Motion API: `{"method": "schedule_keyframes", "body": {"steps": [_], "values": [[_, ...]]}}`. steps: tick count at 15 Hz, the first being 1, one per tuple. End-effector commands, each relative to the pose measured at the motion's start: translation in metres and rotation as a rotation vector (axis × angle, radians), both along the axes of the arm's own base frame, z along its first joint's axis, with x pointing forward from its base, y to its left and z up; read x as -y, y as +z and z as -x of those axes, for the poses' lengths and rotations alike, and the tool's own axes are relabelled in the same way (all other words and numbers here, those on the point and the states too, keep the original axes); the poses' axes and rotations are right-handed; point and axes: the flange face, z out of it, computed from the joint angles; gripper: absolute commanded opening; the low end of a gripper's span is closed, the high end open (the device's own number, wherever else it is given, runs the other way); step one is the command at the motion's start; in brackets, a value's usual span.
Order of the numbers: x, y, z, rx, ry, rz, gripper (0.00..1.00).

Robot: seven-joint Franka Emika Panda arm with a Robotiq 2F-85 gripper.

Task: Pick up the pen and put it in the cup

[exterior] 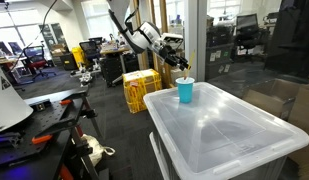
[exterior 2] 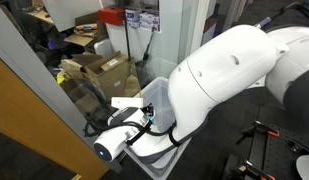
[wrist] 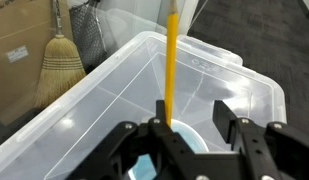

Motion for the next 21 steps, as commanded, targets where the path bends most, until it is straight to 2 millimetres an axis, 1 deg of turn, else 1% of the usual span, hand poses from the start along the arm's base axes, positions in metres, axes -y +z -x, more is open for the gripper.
{"method": "schedule_keyframes", "body": {"steps": [1, 2, 3, 4, 11, 18, 21], "values": [[0.002, 0.002, -0.003, 0.001, -0.01, -0.03, 0.85], [0.002, 0.002, -0.003, 0.001, -0.011, -0.03, 0.94], [0.003, 0.001, -0.003, 0.0, -0.013, -0.028, 0.99], [0.003, 0.001, -0.002, -0.001, -0.015, -0.026, 1.0], [-0.001, -0.001, 0.013, -0.017, -0.071, -0.036, 1.0], [0.011, -0.005, 0.012, 0.017, -0.168, -0.035, 1.0], [0.02, -0.006, 0.009, 0.03, -0.211, -0.018, 1.0]]}}
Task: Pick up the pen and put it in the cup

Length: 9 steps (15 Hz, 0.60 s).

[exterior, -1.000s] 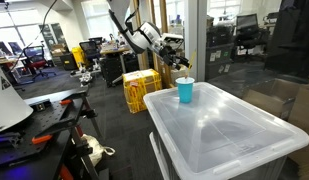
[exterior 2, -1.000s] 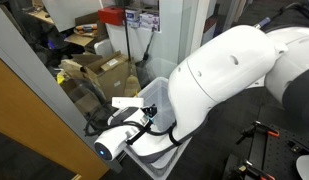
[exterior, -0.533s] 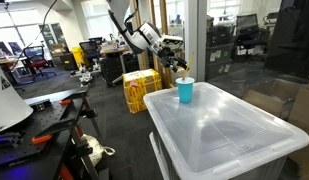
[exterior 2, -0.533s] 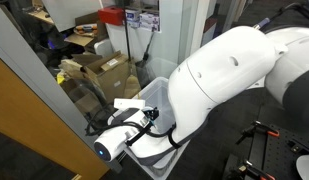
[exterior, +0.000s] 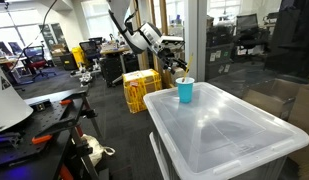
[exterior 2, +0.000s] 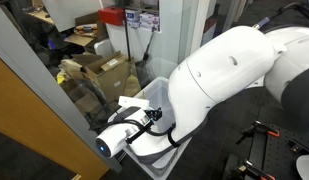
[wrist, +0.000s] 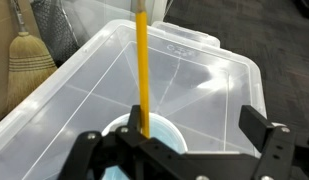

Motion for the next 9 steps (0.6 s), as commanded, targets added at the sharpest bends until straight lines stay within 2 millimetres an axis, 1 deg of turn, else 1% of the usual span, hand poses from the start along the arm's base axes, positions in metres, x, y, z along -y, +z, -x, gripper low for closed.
{"method": "schedule_keyframes", "body": {"steps": [1, 2, 4, 5, 6, 9], "values": [[0.0103, 0.0036, -0.0025, 0.041, -0.086, 0.029, 1.0], [0.0115, 0.0032, -0.0036, 0.022, -0.052, 0.016, 1.0], [0.0151, 0.0027, -0.0042, 0.037, -0.091, 0.042, 1.0], [0.0145, 0.002, -0.0048, 0.008, -0.047, 0.022, 1.0], [0.0165, 0.0021, -0.0043, 0.03, -0.088, 0.05, 1.0], [0.0181, 0.0008, -0.0072, 0.03, -0.083, 0.055, 1.0]]}}
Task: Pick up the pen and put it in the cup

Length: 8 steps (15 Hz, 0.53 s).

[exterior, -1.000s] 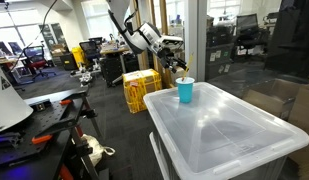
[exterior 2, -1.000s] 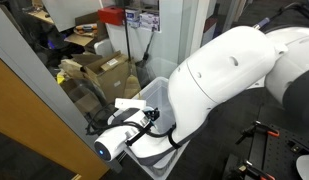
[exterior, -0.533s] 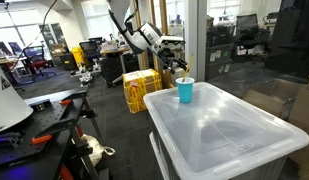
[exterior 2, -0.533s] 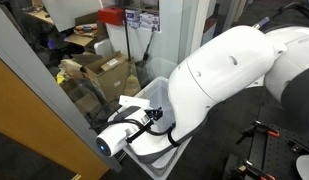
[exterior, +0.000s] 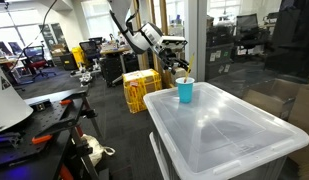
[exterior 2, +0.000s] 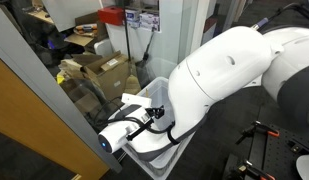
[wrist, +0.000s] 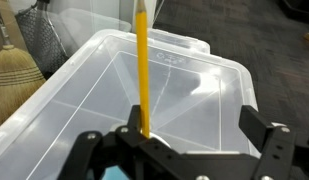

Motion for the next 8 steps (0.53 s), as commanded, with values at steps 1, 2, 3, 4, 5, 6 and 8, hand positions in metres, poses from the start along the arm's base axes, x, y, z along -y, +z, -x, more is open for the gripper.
{"method": "schedule_keyframes", "body": {"steps": [1, 2, 3, 4, 5, 6, 8], "values": [[0.003, 0.002, -0.006, 0.02, -0.029, 0.026, 1.0], [0.003, 0.0, -0.008, 0.018, -0.018, 0.027, 1.0], [0.004, 0.0, -0.009, 0.017, -0.014, 0.028, 1.0], [0.004, -0.001, -0.011, 0.021, -0.009, 0.032, 1.0], [0.005, -0.001, -0.012, 0.026, -0.011, 0.038, 1.0], [0.005, -0.002, -0.014, 0.027, -0.006, 0.037, 1.0], [0.008, -0.003, -0.018, 0.032, -0.005, 0.04, 1.0]]}}
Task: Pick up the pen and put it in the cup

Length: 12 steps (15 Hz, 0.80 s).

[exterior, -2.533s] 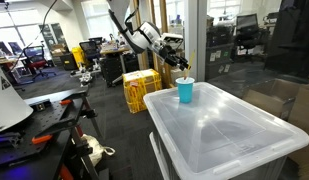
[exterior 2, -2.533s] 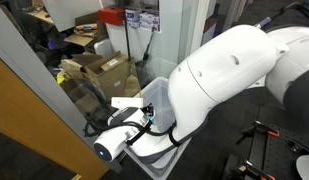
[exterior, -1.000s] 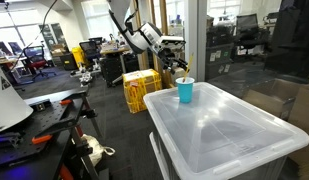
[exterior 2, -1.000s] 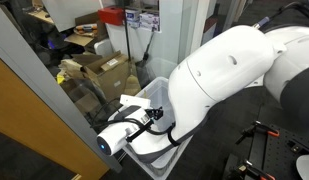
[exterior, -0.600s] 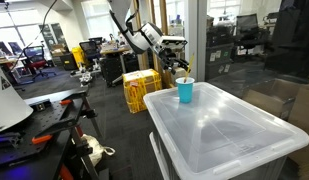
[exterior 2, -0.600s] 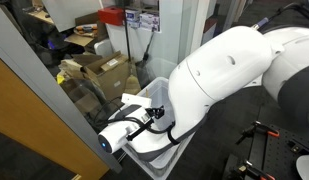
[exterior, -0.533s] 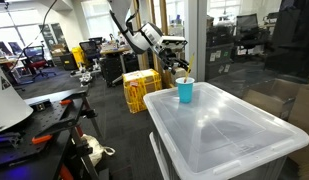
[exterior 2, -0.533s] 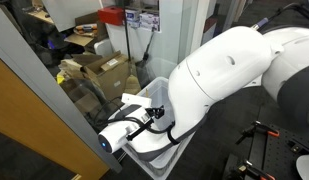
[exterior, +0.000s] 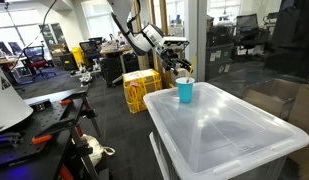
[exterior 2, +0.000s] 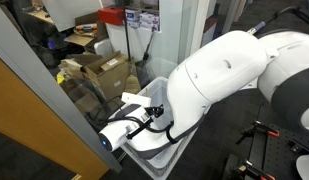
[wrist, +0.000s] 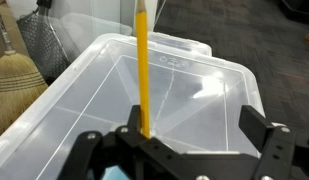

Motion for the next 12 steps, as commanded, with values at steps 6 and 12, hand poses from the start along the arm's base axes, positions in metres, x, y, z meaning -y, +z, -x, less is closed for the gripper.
{"method": "schedule_keyframes", "body": {"steps": [6, 12], "values": [[0.006, -0.002, -0.018, 0.043, -0.01, 0.05, 1.0], [0.009, -0.005, -0.024, 0.059, -0.019, 0.067, 1.0]]}}
